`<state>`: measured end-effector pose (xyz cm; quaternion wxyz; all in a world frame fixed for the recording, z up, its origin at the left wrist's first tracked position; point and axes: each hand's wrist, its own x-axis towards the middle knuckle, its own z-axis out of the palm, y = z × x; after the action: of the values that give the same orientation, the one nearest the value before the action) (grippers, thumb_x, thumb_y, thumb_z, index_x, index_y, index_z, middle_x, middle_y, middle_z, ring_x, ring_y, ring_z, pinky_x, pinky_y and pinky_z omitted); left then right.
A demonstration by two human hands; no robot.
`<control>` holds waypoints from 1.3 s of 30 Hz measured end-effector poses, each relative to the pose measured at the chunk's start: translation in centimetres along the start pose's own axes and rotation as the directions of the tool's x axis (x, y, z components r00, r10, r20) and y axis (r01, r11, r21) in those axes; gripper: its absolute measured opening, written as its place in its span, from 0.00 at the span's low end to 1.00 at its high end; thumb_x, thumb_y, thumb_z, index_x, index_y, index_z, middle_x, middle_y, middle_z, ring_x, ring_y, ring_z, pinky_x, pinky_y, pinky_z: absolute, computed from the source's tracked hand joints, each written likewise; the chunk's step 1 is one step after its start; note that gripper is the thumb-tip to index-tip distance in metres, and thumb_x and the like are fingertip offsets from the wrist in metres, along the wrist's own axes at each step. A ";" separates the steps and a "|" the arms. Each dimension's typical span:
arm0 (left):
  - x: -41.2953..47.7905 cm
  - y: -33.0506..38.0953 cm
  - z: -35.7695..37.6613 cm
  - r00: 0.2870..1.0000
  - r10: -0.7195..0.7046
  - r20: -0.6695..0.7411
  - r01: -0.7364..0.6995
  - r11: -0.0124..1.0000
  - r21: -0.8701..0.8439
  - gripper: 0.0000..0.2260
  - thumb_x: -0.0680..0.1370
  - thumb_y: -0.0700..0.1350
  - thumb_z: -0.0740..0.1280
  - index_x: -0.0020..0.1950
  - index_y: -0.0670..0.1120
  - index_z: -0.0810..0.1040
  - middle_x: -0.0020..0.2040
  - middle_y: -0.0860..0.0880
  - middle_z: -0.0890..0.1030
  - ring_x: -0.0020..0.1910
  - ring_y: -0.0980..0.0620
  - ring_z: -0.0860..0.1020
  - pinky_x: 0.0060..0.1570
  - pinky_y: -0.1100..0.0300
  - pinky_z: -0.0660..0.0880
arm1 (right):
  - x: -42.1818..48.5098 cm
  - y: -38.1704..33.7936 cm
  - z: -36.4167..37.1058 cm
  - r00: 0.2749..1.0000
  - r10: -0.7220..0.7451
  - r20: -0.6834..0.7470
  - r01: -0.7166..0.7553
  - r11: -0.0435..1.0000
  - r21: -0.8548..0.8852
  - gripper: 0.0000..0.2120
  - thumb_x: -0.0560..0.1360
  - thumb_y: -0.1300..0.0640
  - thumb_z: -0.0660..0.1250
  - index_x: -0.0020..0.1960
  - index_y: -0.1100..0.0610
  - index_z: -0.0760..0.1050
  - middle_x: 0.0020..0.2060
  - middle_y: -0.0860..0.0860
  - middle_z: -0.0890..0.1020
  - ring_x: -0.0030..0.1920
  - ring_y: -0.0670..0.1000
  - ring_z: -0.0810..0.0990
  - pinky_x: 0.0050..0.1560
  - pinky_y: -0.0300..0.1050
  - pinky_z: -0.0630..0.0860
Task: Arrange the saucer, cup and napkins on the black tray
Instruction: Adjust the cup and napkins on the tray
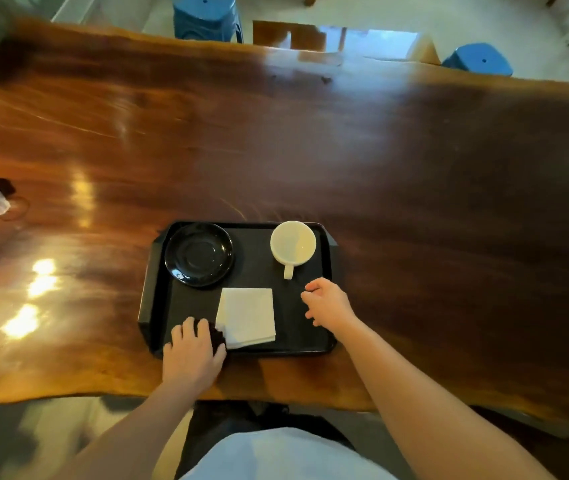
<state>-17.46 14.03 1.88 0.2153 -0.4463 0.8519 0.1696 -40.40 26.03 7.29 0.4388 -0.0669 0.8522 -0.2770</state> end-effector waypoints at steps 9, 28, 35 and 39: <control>2.5 -2.1 1.8 0.993 0.022 0.119 -0.031 0.997 0.076 0.50 0.73 0.75 0.58 0.84 0.49 0.41 0.84 0.40 0.41 0.81 0.30 0.43 0.77 0.37 0.53 | 2.0 -3.7 2.6 0.964 0.229 0.132 -0.265 0.863 0.431 0.24 0.81 0.58 0.65 0.76 0.56 0.64 0.58 0.56 0.78 0.52 0.57 0.84 0.46 0.50 0.82; 3.1 -2.3 2.2 0.993 0.001 0.118 -0.014 0.994 0.109 0.54 0.69 0.77 0.60 0.84 0.51 0.40 0.84 0.41 0.40 0.81 0.31 0.42 0.77 0.37 0.53 | 4.6 -4.4 2.8 0.937 0.308 0.166 -0.341 0.699 0.628 0.18 0.84 0.63 0.56 0.72 0.69 0.66 0.69 0.65 0.75 0.62 0.59 0.80 0.35 0.41 0.80; 3.0 -2.1 2.1 0.995 0.007 0.099 -0.018 0.993 0.113 0.54 0.69 0.77 0.60 0.84 0.51 0.40 0.84 0.41 0.41 0.82 0.32 0.42 0.77 0.38 0.54 | 6.4 -3.7 -0.2 0.930 0.366 0.036 -0.316 0.746 0.586 0.18 0.81 0.59 0.67 0.68 0.65 0.74 0.53 0.62 0.84 0.49 0.56 0.86 0.45 0.44 0.84; 3.1 -2.1 1.9 0.995 0.004 0.095 -0.015 0.993 0.115 0.54 0.69 0.77 0.60 0.84 0.51 0.40 0.84 0.42 0.41 0.82 0.32 0.42 0.77 0.37 0.54 | 6.6 -3.4 -0.7 0.927 0.374 0.016 -0.321 0.773 0.547 0.17 0.80 0.59 0.68 0.67 0.62 0.74 0.47 0.58 0.84 0.43 0.54 0.86 0.48 0.46 0.84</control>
<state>-16.87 11.69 -1.50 0.2802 -0.4205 0.8512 0.1419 -45.44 21.07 4.72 0.4426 0.2311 0.7565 -0.4224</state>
